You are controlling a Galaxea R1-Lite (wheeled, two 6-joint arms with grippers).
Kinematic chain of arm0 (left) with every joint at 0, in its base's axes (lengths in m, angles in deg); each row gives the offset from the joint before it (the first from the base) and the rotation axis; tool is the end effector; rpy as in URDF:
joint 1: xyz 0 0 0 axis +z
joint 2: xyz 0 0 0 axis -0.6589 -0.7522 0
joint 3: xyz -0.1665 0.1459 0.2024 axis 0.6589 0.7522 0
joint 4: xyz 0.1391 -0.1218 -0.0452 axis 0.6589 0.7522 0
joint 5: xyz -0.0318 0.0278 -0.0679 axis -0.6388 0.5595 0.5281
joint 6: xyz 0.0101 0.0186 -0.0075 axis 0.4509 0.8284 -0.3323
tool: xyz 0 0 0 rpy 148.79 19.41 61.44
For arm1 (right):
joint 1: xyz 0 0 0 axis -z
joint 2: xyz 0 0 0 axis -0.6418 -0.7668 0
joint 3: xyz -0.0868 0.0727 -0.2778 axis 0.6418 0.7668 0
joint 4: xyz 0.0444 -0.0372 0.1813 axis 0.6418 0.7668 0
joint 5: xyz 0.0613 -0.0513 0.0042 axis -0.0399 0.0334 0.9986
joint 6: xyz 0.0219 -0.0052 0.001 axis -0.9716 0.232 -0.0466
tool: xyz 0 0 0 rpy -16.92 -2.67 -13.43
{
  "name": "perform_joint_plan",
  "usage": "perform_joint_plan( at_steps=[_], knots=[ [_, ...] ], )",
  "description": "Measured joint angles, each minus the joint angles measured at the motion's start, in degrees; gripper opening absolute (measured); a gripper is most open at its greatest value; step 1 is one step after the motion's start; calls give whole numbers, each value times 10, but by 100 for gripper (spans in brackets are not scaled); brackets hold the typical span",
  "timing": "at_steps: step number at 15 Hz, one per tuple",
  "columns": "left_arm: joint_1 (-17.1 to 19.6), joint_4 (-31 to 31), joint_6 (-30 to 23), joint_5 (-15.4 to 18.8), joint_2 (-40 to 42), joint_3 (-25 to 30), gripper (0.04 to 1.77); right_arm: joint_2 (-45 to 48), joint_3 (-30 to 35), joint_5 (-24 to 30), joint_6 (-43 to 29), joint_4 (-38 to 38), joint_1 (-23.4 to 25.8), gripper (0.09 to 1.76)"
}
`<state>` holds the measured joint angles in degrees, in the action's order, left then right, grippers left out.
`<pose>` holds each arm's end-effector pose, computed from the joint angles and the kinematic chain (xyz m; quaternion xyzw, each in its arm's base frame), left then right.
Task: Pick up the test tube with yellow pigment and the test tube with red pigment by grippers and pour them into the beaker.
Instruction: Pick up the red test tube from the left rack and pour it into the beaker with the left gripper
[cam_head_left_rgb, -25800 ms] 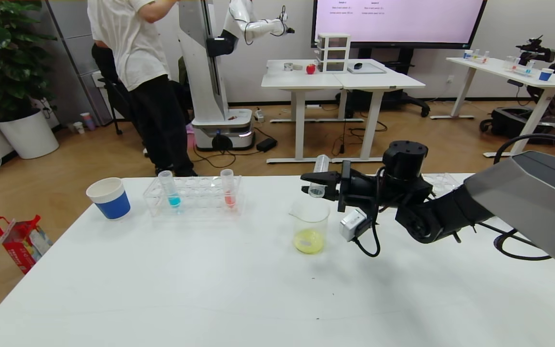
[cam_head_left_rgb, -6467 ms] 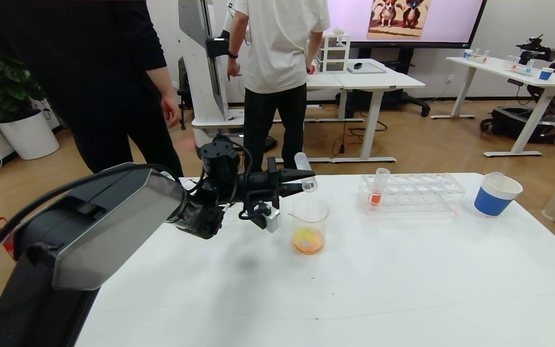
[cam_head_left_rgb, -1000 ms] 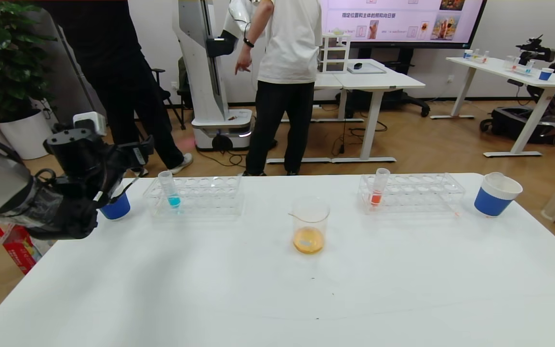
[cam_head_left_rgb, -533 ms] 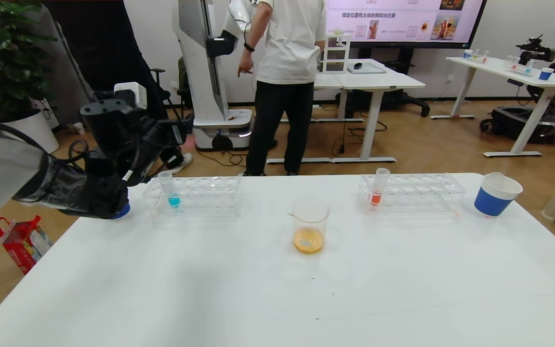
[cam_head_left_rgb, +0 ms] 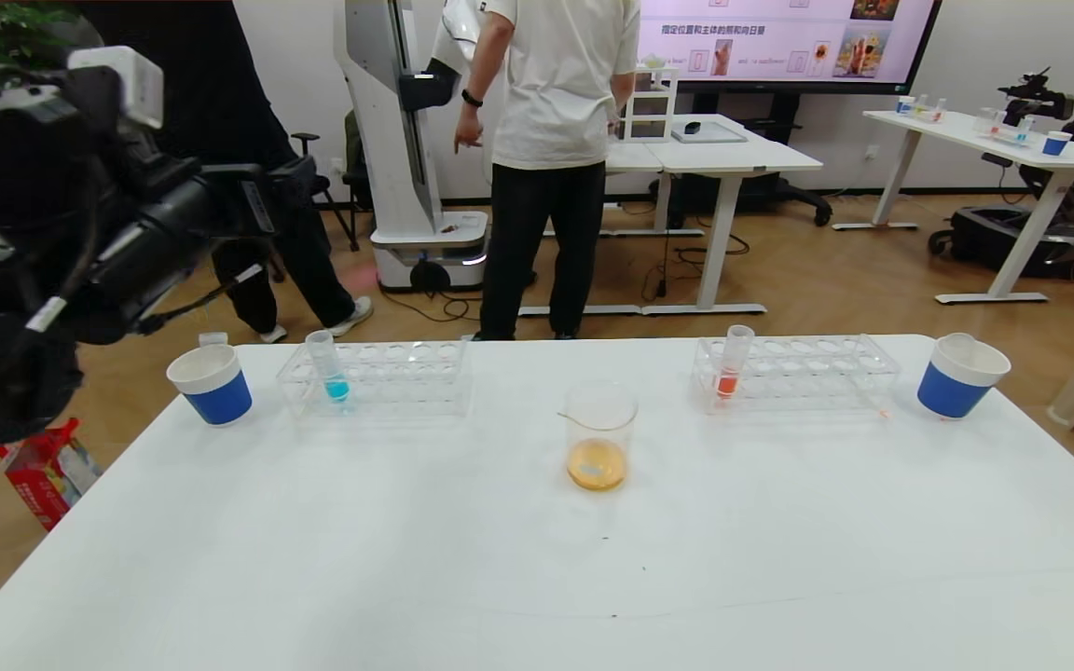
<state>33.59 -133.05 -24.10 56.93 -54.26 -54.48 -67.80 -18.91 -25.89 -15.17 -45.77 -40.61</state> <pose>0.3178 -0.0386 0.2736 -0.0097 -0.0980 0.0214 0.9949 -0.0227 0.0000 0.0752 -0.0037 0.0012 0.0110 0.9999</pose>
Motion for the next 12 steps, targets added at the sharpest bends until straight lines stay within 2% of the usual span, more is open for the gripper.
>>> perform_joint_plan(
  at_steps=[4, 7, 12],
  knots=[
    [5, 65, 6, 0, 175, 112, 175, 0, 0, 0, 0, 0, 0, 174],
    [17, 153, 25, -3, 312, 176, 175, 0, 0, 0, 0, 0, 0, 174],
    [31, 350, 51, -46, 538, 209, 175, 0, 0, 0, 0, 0, 0, 174]
  ],
)
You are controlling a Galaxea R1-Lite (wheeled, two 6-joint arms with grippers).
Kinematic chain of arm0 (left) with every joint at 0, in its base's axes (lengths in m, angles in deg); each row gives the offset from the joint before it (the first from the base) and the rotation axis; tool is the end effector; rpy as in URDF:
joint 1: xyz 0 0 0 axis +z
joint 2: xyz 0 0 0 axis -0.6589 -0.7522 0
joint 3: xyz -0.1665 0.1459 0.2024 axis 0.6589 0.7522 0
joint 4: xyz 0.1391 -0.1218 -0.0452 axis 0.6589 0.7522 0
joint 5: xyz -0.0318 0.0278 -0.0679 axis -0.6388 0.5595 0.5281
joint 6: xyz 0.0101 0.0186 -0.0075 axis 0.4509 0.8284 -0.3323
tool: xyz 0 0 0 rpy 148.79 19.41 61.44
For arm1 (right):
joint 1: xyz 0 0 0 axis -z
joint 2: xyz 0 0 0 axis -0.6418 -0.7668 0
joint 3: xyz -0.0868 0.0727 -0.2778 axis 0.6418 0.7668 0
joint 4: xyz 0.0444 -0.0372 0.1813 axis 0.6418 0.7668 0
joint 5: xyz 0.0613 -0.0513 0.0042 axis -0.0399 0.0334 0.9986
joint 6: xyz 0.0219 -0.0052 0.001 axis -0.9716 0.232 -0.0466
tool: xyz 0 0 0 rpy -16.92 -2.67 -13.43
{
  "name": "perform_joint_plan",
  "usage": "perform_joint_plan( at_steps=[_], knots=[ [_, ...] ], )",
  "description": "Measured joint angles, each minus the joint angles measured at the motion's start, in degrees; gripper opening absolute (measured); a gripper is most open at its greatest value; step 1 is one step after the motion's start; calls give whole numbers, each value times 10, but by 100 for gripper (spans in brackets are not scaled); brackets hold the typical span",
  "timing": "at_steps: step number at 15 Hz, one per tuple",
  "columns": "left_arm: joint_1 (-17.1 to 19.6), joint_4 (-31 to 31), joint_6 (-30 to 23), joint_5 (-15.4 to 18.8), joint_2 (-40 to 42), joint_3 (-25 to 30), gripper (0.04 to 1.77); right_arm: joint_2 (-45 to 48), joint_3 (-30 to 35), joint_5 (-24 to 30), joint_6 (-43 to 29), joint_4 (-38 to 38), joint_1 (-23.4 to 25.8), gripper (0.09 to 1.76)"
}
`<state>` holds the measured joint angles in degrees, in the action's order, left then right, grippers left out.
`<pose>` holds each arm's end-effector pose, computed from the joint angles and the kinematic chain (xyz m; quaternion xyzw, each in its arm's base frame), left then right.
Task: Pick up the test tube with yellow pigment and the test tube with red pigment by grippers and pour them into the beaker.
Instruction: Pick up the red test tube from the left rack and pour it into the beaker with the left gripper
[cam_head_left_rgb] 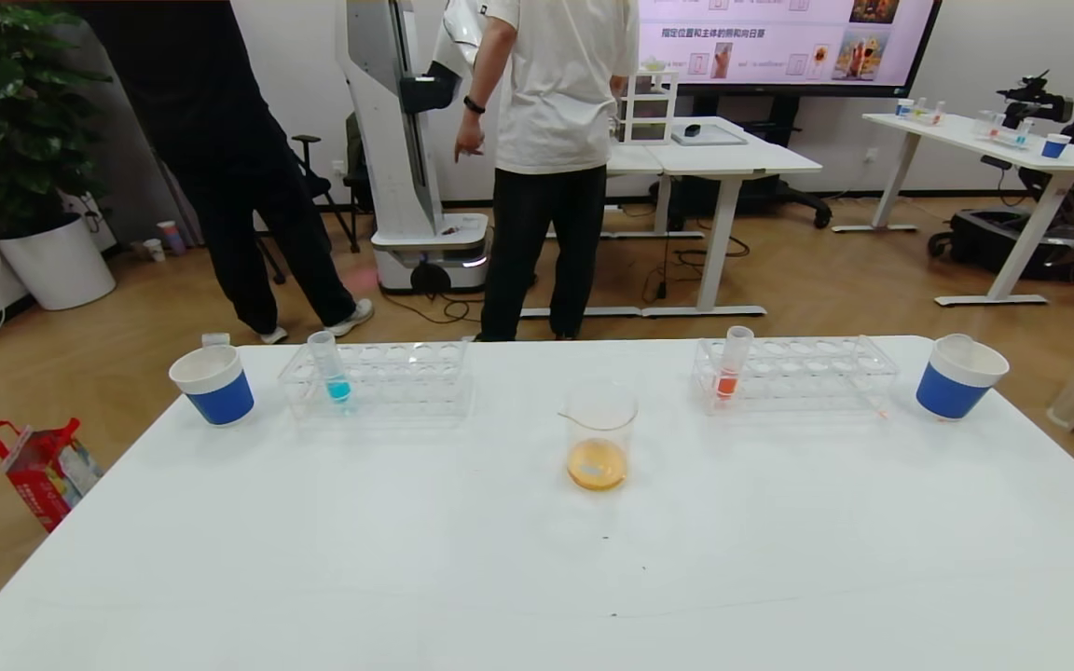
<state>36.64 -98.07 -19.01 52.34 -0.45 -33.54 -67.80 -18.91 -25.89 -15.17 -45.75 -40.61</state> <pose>0.0604 0.0008 0.2836 0.0361 -0.0753 0.0911 0.9923 -0.0227 0.0000 0.0751 -0.0037 0.0013 0.0110 0.9999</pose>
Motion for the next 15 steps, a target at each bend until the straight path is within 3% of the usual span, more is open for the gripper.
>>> perform_joint_plan(
  at_steps=[4, 7, 9, 11, 12, 15],
  knots=[
    [22, 100, 4, -33, 155, 21, 175, 0, 0, 0, 0, 0, 0, 174],
    [32, 121, 6, -30, 254, 55, 175, 0, 0, 0, 0, 0, 0, 174],
    [37, 123, 7, 0, 314, 84, 175, 0, 0, 0, 0, 0, 0, 174],
    [40, 119, 7, 80, 372, 116, 175, 0, 0, 0, 0, 0, 0, 174],
    [41, 106, 5, 103, 391, 135, 175, 0, 0, 0, 0, 0, 0, 174],
    [42, 43, -2, 120, 421, 207, 175, 0, 0, 0, 0, 0, 0, 174]
  ],
)
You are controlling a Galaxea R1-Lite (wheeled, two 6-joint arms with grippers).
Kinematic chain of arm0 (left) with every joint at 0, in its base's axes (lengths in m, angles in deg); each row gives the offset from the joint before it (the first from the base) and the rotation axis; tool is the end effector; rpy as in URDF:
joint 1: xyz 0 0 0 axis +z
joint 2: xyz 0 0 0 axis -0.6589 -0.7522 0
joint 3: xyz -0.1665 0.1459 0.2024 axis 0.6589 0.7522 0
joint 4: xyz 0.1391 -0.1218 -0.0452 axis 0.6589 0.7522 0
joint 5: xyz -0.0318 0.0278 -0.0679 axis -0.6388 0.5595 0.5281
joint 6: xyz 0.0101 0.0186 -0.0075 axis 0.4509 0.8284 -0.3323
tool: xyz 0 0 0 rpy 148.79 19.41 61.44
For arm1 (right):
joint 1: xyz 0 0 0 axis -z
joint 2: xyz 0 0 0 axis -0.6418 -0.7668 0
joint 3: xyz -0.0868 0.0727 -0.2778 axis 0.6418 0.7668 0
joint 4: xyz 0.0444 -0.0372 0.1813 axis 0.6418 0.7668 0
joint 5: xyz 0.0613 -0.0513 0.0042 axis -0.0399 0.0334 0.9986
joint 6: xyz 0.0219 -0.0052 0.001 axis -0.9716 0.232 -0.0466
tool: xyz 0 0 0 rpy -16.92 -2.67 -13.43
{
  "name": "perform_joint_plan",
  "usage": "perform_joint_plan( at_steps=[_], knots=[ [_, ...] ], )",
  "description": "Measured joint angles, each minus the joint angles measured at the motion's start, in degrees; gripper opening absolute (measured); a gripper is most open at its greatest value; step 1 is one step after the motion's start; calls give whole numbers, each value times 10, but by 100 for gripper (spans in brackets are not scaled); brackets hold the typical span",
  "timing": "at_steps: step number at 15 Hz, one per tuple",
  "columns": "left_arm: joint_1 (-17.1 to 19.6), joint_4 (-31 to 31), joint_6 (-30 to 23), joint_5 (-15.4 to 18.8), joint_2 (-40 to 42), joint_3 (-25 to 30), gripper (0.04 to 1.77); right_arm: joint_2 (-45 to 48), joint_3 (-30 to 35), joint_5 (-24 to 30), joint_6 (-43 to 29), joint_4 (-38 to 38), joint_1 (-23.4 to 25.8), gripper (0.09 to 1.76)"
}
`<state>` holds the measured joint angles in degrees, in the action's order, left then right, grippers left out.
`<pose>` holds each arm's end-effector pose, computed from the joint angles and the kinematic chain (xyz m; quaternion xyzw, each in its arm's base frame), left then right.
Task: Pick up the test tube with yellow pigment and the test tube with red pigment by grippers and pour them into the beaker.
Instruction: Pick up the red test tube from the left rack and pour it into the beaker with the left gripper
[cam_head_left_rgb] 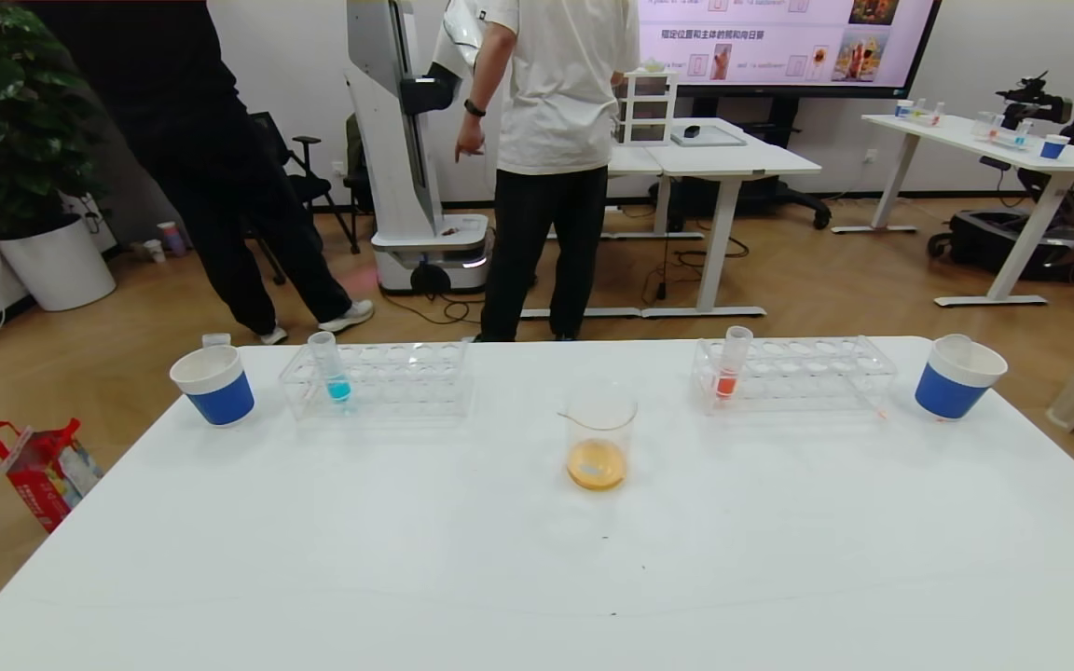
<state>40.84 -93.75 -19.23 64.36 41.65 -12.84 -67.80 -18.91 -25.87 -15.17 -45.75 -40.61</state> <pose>-0.0640 0.0014 0.1738 0.0409 -0.2268 0.0298 0.9726 -0.0227 0.0000 0.0751 -0.0037 0.0013 0.0112 0.9999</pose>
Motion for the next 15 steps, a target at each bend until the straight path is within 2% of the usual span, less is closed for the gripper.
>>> perform_joint_plan(
  at_steps=[3, 4, 5, 8, 15],
  knots=[
    [0, -50, -2, 10, 8, 116, 175, 0, 0, 0, 0, 0, 0, 174],
    [0, -47, -5, 18, 8, 146, 175, 0, 0, 0, 0, 0, 0, 174],
    [0, -18, -14, 27, 9, 164, 175, 0, 0, 0, 0, 0, 0, 174],
    [0, 70, -43, 34, 9, 179, 175, 0, 0, 0, 0, 0, 0, 174],
    [0, 90, -41, 29, 9, 181, 175, 0, 0, 0, 0, 0, 0, 174]
  ],
)
